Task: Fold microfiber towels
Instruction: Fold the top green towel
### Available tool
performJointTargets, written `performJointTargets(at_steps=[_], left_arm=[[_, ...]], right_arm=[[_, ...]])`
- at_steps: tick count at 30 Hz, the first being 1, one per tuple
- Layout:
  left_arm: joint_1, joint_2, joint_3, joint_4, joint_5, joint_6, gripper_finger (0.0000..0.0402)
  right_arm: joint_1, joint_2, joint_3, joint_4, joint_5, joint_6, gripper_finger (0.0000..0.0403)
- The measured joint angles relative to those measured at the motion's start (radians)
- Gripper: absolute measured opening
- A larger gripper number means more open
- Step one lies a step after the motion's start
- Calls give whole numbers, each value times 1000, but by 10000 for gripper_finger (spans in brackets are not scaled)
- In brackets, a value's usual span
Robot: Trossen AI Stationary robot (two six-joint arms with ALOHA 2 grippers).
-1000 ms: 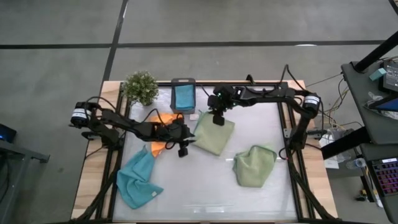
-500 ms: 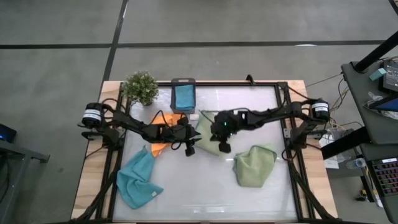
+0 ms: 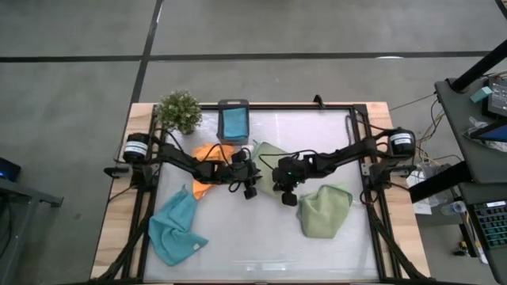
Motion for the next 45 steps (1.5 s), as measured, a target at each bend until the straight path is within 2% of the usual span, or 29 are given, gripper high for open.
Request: performJointTargets(at_steps=[8,14,20,29,34,45], left_arm=[[-1,-60,0,-265,0,-1,97],[-1,-110,-4,-340,-2,8,97],[0,-189,-7,-385,2,59,97],[-10,-199,-32,-373,114,105,97],[-14,-189,-38,-380,119,105,97],[-9,-189,-39,-428,102,151,97]], right_arm=[[-1,11,4,-66,-2,-40,9],[-1,1,3,-111,-4,-56,9],[0,-46,-2,-142,-3,-51,9],[-16,-134,26,-140,34,-95,9],[-75,-156,67,-145,61,-155,9],[-246,-124,160,-143,40,-234,12]])
